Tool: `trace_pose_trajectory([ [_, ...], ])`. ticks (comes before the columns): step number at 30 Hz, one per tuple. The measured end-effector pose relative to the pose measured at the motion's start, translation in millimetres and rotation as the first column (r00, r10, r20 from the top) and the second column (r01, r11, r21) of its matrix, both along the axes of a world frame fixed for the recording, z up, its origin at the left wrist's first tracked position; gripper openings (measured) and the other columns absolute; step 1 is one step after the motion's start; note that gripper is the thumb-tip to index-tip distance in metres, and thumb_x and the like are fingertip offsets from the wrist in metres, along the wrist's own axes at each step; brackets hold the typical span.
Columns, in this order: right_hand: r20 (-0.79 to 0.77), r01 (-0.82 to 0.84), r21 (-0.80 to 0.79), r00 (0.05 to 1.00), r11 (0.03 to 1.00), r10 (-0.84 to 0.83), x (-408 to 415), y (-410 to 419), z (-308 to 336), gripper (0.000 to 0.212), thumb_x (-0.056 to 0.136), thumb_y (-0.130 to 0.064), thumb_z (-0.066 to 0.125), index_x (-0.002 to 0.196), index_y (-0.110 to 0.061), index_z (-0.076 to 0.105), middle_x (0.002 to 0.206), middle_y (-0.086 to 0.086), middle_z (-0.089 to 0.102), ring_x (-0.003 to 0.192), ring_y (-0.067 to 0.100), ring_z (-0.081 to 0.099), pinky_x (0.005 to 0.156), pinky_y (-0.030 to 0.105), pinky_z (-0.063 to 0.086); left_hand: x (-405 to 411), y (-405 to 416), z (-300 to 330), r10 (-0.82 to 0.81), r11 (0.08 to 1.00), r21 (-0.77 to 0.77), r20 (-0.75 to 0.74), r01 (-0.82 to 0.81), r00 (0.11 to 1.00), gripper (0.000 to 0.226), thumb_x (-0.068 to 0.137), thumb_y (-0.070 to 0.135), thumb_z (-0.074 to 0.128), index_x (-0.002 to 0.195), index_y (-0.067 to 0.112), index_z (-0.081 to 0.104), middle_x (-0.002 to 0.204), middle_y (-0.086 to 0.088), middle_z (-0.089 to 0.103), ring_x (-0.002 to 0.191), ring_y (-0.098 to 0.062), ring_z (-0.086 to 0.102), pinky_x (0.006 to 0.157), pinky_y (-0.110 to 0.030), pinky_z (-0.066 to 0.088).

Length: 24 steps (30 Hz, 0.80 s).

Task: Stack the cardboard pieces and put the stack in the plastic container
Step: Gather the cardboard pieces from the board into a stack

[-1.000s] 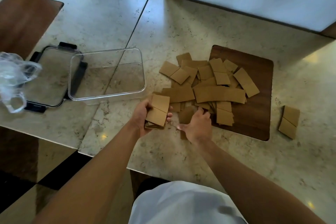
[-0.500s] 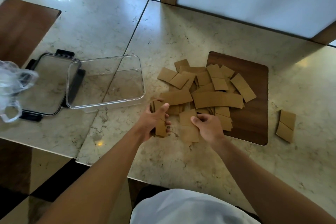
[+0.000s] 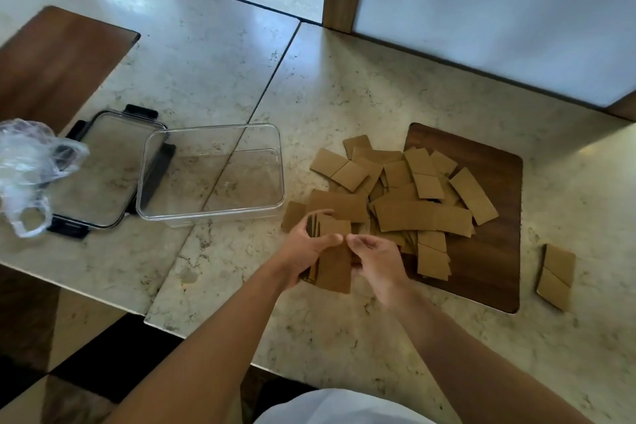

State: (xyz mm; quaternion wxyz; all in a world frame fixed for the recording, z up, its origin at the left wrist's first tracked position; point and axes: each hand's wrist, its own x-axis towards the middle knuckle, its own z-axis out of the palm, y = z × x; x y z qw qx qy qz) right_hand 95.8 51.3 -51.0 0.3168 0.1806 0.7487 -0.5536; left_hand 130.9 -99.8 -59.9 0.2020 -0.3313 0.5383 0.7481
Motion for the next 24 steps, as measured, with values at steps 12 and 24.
trace_pose_trajectory([
  [12, -0.090, -0.274, 0.800, 0.824, 0.533, 0.559, -59, -43, -25, 0.109, 0.062, -0.075, 0.076, 0.141, -0.009, 0.040, 0.144, 0.020, 0.041, 0.135, 0.038, 0.039, 0.113, 0.048, 0.037, 25, -29, -16, 0.344, 0.890, 0.301, 0.049, -0.342, 0.938, 0.072, 0.084, 0.056, 0.078, 0.143, 0.024, 0.051, 0.092, -0.018, 0.064, 0.075, -0.031, 0.070, 0.065, -0.049, 0.062],
  [24, -0.117, -0.524, -0.171, 0.851, 0.834, 0.511, -79, 21, 13, 0.035, 0.089, -0.013, 0.075, 0.121, -0.027, 0.069, 0.123, 0.010, 0.067, 0.104, 0.023, 0.072, 0.086, 0.042, 0.061, 23, -32, -3, 0.272, 0.941, 0.190, 0.061, -0.279, 0.960, 0.060, 0.091, 0.061, 0.063, 0.136, 0.022, 0.061, 0.116, -0.032, 0.073, 0.087, -0.041, 0.076, 0.071, -0.056, 0.065],
])
